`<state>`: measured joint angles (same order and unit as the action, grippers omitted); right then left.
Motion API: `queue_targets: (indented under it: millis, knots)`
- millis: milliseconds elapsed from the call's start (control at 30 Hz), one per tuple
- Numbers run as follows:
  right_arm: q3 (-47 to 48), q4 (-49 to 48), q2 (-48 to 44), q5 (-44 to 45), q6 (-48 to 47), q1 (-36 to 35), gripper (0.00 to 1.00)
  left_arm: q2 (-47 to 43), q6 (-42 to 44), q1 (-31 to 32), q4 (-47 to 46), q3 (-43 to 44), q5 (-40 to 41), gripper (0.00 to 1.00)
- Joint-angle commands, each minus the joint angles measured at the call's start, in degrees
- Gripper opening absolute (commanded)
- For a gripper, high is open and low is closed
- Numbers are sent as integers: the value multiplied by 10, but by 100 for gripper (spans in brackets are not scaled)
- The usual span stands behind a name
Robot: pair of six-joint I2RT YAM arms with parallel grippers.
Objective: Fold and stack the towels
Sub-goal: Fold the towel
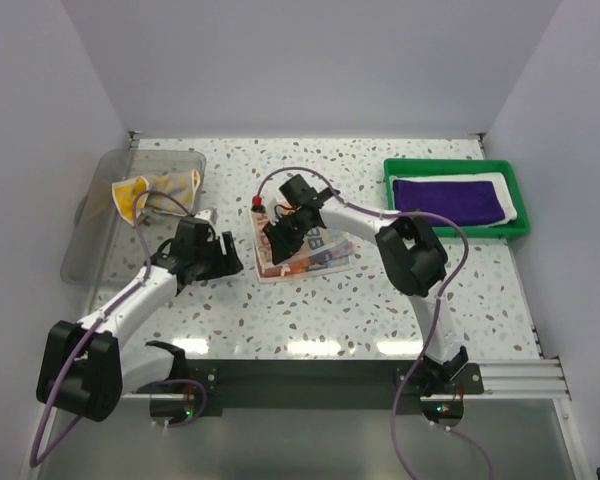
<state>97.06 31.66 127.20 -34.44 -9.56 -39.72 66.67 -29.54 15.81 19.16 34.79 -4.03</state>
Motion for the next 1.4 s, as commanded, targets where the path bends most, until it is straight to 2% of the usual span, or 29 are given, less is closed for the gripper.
queue_targets:
  millis: [0, 300, 500, 633, 667, 767, 800, 933, 1000, 1033, 1067, 1167, 1300, 1367]
  knots:
    - [-38, 5, -86, -1, 3, -25, 23, -19, -28, -1, 9, -2, -14, 72]
    - [-165, 7, -151, 51, 32, -68, 26, -23, -63, -1, 14, -13, -46, 72]
    - [-226, 22, -241, 110, 61, -85, 29, -24, -101, 4, 11, -22, -94, 72]
    - [-259, 28, -314, 216, 103, -85, 34, -14, -131, 37, 4, -24, -102, 72]
    - [-265, 24, -344, 280, 122, -84, 40, -10, -147, 48, 0, -24, -100, 72]
    - [-291, 13, -400, 343, 205, -59, 44, 10, -176, 98, -7, -17, -79, 72]
    - [-298, 12, -411, 352, 225, -31, 46, 13, -185, 117, -10, -17, -64, 72]
    - [-372, -16, -455, 317, 310, 66, 59, 19, -230, 128, -30, -26, -44, 68]
    - [-412, -35, -473, 291, 355, 117, 76, 17, -261, 129, -38, -34, -36, 68]
    - [-425, -52, -478, 280, 368, 131, 93, 14, -271, 130, -53, -38, -34, 68]
    - [-437, -61, -482, 273, 380, 142, 99, 14, -290, 131, -61, -40, -34, 68]
    - [-485, -94, -498, 268, 456, 174, 99, 21, -321, 134, -88, -53, -30, 66]
    - [-549, -145, -508, 245, 506, 209, 99, 37, -346, 140, -116, -65, -26, 63]
    - [-562, -171, -513, 240, 514, 211, 91, 45, -356, 144, -126, -65, -22, 61]
